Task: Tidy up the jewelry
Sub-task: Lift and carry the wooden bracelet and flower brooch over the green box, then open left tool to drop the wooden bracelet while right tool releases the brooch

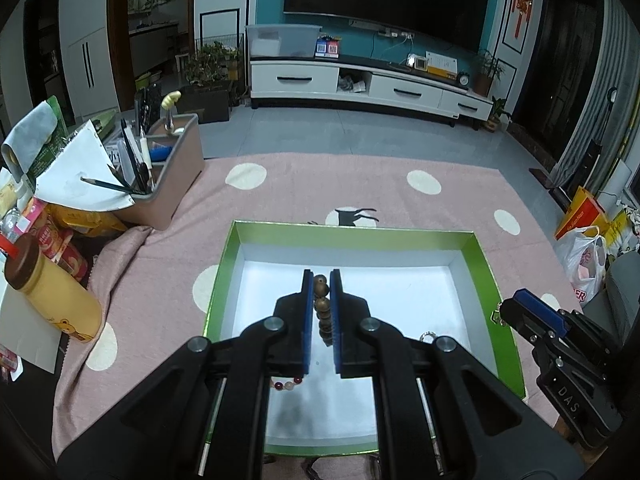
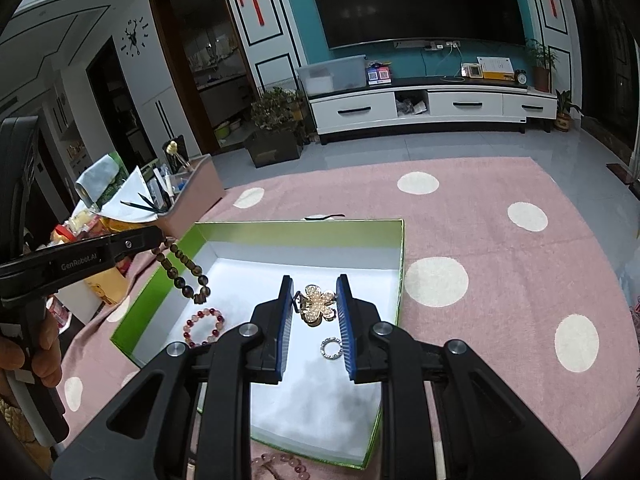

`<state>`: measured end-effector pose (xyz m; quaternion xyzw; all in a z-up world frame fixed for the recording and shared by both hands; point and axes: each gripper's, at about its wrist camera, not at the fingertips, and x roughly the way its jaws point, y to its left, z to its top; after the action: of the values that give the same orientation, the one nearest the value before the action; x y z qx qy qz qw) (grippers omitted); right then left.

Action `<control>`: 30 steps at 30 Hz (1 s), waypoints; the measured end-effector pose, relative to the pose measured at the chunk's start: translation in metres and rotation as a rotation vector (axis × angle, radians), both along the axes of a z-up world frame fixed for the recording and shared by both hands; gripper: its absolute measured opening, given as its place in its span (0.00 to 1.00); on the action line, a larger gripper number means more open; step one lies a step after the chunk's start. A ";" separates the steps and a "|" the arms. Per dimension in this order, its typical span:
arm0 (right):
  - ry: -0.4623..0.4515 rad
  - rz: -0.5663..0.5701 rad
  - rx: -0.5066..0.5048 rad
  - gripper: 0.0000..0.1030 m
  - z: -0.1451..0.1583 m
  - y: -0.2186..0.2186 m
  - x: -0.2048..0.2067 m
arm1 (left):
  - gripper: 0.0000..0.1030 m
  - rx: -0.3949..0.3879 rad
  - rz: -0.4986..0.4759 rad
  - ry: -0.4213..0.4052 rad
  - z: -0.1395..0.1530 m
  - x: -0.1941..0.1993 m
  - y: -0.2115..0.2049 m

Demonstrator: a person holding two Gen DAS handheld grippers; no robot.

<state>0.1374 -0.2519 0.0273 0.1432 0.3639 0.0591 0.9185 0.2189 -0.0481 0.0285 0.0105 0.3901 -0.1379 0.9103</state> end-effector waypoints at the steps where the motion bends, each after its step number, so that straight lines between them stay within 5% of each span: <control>1: 0.004 -0.001 -0.003 0.21 -0.001 0.001 0.002 | 0.07 0.004 0.000 0.005 -0.002 0.001 -0.001; 30: 0.080 -0.011 -0.040 0.21 -0.024 0.000 0.015 | 0.07 0.062 0.008 0.094 -0.038 0.015 -0.010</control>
<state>0.1524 -0.2518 0.0032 0.1289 0.4008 0.0409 0.9061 0.2341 -0.0581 -0.0092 0.0308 0.4365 -0.1223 0.8908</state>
